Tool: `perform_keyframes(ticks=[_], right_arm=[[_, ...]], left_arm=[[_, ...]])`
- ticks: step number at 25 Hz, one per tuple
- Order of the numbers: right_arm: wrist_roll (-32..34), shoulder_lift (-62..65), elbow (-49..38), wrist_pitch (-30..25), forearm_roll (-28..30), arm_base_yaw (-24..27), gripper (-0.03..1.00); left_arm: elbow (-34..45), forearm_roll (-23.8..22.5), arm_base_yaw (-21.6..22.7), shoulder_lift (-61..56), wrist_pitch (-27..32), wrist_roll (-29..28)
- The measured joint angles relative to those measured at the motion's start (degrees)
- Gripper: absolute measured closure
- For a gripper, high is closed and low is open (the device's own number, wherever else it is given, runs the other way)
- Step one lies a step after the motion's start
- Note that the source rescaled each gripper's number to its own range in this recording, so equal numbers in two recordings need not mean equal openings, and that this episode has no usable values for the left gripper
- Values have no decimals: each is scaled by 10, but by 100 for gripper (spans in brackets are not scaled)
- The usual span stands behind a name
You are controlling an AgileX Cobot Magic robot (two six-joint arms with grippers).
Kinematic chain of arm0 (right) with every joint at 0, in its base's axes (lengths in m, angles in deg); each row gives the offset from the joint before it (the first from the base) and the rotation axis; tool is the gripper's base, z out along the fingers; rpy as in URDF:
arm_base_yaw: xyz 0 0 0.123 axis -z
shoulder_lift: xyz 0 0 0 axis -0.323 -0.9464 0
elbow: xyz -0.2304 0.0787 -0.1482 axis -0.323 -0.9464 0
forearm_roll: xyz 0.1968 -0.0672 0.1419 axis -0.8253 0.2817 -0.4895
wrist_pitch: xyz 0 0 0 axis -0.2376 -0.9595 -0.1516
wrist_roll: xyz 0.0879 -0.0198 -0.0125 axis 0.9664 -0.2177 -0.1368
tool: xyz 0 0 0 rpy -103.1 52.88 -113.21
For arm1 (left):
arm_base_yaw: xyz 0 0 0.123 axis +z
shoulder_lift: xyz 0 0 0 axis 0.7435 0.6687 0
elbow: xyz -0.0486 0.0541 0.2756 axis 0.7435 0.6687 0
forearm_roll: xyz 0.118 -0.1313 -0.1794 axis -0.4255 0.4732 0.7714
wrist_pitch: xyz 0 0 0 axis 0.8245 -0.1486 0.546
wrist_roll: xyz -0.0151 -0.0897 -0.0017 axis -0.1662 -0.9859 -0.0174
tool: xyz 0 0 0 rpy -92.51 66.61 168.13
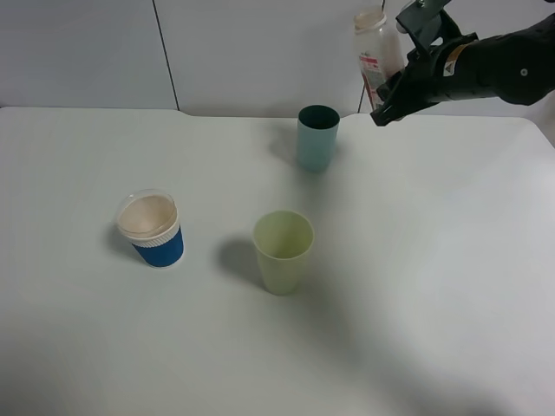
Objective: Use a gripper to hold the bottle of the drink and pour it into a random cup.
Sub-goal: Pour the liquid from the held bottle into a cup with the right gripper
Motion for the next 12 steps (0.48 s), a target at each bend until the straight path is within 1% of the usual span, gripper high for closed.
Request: perform_keyframes(ticks=[4,6,9,12], right_arm=[[-27,2,0,-30,47,0,97],[-32,2,0,-43,59,0,97],[-27,2,0,-45,74,0,97],[-17,2,0,-45,108,0,97]], left_arm=[[0,0,0,0,0,0],[0,0,0,0,0,0],[0,0,0,0,0,0],[0,0,0,0,0,0]])
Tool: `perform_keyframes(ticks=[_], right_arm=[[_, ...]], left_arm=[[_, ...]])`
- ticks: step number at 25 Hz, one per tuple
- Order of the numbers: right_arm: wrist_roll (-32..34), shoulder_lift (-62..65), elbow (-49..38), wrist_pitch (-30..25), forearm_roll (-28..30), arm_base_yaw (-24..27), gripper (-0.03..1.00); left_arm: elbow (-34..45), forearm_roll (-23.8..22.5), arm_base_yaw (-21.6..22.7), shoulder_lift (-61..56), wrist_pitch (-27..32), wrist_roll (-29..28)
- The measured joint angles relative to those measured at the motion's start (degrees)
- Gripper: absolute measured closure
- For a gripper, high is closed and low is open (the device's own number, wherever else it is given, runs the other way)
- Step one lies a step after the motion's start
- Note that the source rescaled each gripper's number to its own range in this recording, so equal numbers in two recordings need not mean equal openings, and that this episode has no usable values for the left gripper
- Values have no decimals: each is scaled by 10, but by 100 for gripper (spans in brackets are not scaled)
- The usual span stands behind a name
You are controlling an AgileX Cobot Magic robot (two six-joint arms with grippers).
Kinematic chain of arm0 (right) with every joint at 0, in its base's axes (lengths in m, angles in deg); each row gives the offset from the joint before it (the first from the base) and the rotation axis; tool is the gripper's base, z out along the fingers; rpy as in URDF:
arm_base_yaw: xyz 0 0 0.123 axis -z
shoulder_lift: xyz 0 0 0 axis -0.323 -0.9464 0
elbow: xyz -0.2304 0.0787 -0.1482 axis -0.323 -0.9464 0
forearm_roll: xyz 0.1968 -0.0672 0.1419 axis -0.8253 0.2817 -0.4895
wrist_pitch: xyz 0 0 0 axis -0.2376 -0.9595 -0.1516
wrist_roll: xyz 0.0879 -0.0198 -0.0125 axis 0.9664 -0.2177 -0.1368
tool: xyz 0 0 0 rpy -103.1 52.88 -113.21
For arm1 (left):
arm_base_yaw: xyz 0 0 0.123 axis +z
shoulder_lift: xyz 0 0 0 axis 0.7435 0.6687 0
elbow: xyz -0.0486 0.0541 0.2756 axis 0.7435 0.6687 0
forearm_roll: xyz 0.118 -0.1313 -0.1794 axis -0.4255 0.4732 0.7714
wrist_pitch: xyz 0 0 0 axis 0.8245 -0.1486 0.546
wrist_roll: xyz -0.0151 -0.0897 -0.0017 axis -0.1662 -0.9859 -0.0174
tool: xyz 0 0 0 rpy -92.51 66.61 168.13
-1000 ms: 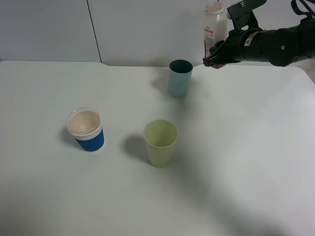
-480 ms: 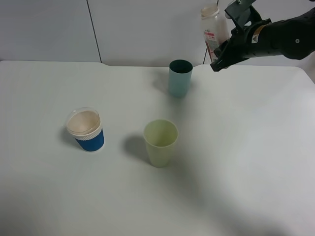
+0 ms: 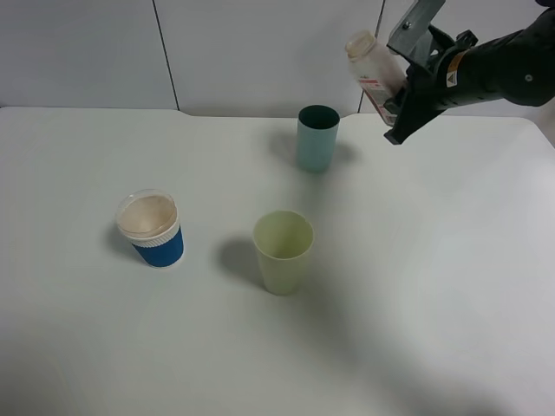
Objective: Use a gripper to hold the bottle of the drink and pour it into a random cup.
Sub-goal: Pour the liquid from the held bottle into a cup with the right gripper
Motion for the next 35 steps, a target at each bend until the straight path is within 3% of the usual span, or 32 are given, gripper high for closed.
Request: perform_keyframes(ticks=[6,11,19,27,33,35], right_arm=[[42,0,0,-6,62,0,97],[162,0,0,10,111,0,97],[365,0,0,4,282,0,97],[467,0,0,-50,429,0,97],[705,0,0,-115,637,0,97],[780,0,0,-125,673,0,97]], left_arm=[[0,3,0,0,0,0],[0,0,0,0,0,0],[0,0,0,0,0,0],[0,0,0,0,0,0],[0,0,0,0,0,0],[0,0,0,0,-1,0]])
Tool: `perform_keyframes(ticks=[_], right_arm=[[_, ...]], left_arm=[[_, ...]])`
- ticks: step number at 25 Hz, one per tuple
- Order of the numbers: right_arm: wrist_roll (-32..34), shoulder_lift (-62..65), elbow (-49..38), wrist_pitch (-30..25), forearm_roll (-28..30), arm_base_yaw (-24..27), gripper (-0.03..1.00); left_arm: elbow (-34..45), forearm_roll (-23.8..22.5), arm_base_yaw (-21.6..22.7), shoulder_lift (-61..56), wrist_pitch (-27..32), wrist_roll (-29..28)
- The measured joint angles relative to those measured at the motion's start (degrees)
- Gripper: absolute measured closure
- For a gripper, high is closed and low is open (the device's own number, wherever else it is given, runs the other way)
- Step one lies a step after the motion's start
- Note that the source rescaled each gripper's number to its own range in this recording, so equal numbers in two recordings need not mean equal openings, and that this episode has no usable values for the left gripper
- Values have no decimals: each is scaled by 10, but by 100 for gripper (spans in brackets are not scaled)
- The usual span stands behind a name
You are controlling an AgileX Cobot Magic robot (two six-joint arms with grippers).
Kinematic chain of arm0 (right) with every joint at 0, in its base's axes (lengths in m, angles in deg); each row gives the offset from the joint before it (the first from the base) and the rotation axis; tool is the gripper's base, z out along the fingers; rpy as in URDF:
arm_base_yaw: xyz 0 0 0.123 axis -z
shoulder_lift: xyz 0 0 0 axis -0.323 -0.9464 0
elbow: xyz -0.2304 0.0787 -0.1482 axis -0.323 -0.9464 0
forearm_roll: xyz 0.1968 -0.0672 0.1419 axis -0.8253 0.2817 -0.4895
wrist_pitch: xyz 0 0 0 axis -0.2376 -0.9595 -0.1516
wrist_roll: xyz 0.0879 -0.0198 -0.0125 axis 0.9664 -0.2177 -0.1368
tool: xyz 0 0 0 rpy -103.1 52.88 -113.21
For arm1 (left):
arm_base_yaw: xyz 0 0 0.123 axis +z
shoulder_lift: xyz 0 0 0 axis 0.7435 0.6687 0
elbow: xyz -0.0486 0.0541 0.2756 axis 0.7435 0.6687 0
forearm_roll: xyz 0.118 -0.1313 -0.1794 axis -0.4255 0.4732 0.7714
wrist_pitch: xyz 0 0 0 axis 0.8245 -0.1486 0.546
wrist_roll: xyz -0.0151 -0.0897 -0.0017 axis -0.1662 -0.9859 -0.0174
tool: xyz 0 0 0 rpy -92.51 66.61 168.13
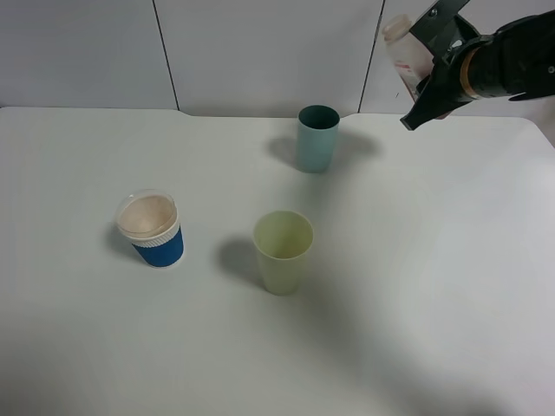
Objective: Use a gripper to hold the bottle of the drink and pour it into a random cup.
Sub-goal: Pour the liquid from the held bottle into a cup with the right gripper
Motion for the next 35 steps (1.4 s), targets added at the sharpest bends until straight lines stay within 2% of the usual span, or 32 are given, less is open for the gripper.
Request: perform_keyframes(ticks=[2,4,11,17,23,31,35], right_arm=[[29,0,0,-7,10,-3,97],[25,0,0,-9,13,-6,97],[-17,0,0,-20,15,-14,97],[-61,-1,0,-31,15,-49,97],[-64,-14,0,-93,15,-64,97],[-64,-18,0,-115,15,-88,97],[-67,-31,35,-155,14,-116,97]], left_arm=[[0,3,0,0,0,0],[0,0,0,0,0,0],[0,0,0,0,0,0],[0,0,0,0,0,0],[0,3,0,0,0,0],[0,0,0,0,0,0],[0,0,0,0,0,0]])
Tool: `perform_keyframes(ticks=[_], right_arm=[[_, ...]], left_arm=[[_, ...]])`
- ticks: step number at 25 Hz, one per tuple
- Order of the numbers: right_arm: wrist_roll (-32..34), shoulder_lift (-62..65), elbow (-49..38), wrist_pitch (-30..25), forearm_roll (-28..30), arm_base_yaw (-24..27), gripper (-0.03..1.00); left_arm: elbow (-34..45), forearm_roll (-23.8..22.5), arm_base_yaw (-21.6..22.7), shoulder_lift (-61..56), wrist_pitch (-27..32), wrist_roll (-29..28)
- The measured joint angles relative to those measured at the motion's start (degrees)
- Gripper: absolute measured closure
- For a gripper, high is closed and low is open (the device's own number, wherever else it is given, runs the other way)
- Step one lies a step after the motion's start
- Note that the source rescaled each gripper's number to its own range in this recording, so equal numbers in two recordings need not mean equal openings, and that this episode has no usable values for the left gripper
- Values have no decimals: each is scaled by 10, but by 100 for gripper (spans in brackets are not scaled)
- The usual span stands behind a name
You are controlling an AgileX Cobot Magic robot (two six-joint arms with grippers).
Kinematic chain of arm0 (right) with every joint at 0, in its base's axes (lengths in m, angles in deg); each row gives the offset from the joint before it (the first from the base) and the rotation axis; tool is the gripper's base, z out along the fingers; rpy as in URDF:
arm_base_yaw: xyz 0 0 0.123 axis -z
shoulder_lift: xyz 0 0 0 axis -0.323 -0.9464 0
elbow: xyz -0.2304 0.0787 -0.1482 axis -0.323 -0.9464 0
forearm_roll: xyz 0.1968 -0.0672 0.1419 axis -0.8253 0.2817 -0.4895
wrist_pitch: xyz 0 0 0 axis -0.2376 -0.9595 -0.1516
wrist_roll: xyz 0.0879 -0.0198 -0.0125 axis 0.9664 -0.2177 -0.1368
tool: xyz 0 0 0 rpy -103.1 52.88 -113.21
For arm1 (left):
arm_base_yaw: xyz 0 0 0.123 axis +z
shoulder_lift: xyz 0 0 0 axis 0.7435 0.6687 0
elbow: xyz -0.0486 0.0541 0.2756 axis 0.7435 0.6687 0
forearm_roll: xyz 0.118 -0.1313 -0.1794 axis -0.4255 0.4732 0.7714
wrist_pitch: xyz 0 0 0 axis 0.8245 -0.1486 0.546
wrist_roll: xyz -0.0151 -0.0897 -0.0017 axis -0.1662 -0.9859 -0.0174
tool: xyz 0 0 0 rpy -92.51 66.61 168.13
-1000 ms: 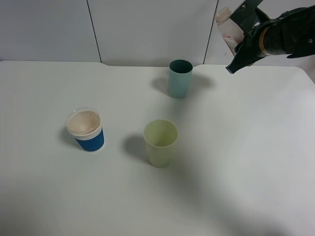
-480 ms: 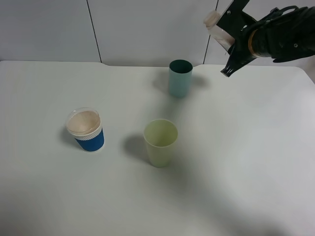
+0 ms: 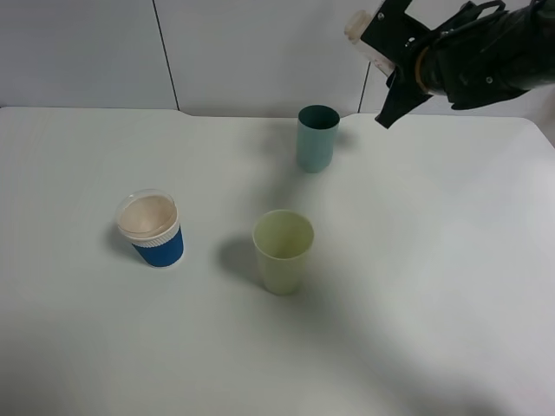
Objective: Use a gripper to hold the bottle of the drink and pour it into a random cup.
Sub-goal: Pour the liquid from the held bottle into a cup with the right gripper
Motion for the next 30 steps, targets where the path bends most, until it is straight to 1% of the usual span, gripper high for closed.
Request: perform_keyframes(ticks=[3,6,16,19,24,30], right_arm=[[-15,-4,12,-7,0,-13,97],[-38,-4,12,-8,0,-15,97],[-111,-4,12,-54,-2,-17,97],[-116,-5,12,-59,-3,-22,97],[-122,-33,14,-92,-7,-36,97],[-123,-65,14,-104,-8,-50,97]], left_arm=[[0,0,0,0,0,0],[0,0,0,0,0,0],[0,0,0,0,0,0],[0,0,0,0,0,0],[0,3,0,0,0,0],[0,3,0,0,0,0]])
